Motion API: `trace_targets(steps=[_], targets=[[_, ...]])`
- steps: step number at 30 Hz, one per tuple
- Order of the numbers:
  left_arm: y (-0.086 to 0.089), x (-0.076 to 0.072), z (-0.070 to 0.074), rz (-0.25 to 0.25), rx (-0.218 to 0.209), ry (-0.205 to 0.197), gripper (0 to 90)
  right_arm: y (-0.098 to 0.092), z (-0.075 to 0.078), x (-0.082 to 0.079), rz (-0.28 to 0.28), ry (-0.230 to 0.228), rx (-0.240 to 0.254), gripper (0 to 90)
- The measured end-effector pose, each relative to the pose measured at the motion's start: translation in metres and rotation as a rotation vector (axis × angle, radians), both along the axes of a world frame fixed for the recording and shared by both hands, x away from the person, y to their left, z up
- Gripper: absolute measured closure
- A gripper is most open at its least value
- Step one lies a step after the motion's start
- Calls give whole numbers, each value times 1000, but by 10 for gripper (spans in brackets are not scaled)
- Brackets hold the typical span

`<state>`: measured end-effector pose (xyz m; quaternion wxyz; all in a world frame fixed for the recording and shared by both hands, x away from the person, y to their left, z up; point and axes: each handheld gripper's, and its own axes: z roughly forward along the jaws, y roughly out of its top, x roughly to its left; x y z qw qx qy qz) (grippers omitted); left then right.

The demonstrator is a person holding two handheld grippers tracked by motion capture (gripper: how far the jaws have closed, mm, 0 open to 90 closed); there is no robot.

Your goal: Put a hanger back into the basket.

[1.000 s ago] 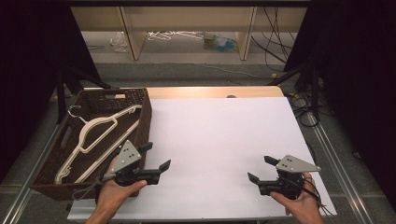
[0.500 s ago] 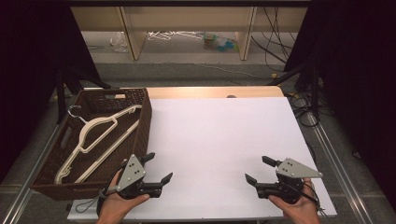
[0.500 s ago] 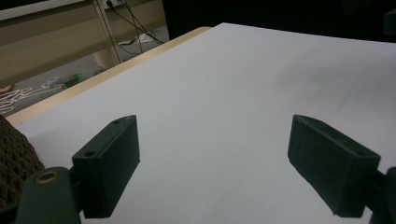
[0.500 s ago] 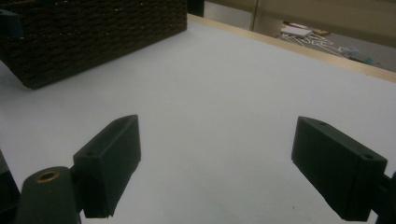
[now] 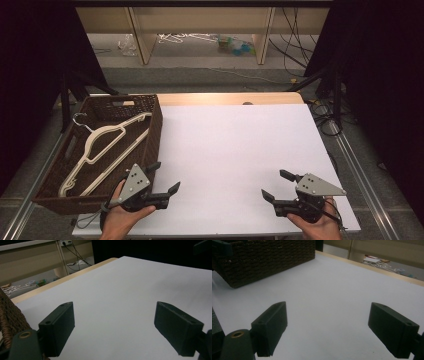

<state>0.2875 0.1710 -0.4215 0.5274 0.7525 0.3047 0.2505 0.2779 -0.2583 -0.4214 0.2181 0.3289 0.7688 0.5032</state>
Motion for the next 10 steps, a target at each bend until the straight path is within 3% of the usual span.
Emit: trace_targets(steps=[10], targets=[[-1,0,-1,0,-5,11,166,0,-1,1,5,8,-9,168]])
